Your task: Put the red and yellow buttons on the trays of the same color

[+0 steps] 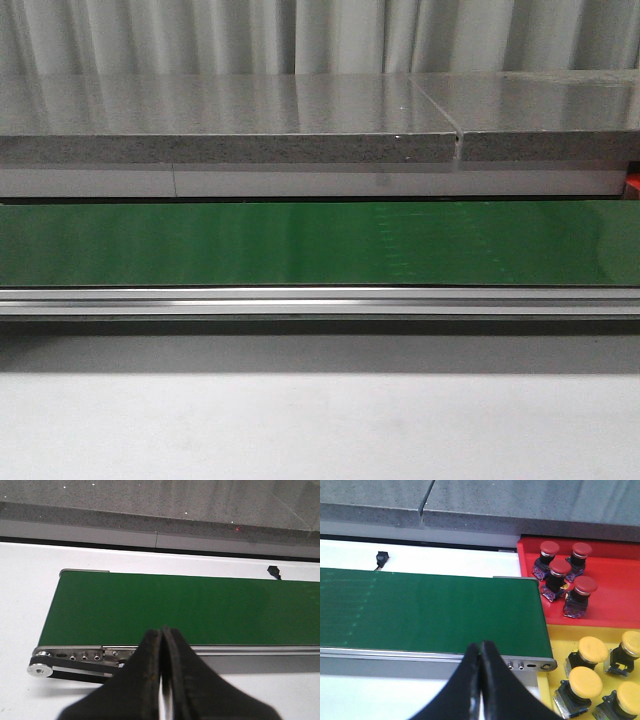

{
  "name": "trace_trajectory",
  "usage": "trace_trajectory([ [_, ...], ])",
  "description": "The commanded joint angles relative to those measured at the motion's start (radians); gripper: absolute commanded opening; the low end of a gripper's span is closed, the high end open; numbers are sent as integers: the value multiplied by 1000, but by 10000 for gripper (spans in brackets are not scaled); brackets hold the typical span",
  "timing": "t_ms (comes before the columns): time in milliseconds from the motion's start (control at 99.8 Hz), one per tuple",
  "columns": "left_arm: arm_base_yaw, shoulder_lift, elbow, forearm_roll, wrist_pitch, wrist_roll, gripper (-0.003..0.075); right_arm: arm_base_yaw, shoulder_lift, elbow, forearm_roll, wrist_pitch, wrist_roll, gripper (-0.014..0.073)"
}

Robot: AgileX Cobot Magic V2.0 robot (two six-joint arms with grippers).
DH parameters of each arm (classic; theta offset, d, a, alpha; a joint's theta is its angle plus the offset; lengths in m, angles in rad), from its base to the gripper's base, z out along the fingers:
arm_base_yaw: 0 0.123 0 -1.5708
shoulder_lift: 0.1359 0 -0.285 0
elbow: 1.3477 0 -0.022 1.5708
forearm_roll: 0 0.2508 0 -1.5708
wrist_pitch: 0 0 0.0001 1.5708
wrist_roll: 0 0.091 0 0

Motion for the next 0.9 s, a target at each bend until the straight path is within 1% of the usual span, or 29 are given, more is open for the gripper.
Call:
trace_trajectory([
  [0,-8,12,-27,-9,-73,-1,-19,4,7,-23,-15,-70,-5,-68],
  [120,-8,12,-27,-9,-73,-1,-19,9,6,-19,-23,-91,-4,-68],
  [341,-8,12,-27,-9,-73,-1,-19,100,-30,32,-29,-189,-4,-68],
  [541,-8,12,-27,-9,-73,-1,-19,118,-134,171,-30,-301,-4,-68],
  [802,-8,12,-27,-9,-73,-1,-19,118,-312,343,-30,-374,-4,-68],
  [892,-8,12,-27,-9,-73,-1,-19,117,-311,389,-30,-411,-4,-68],
])
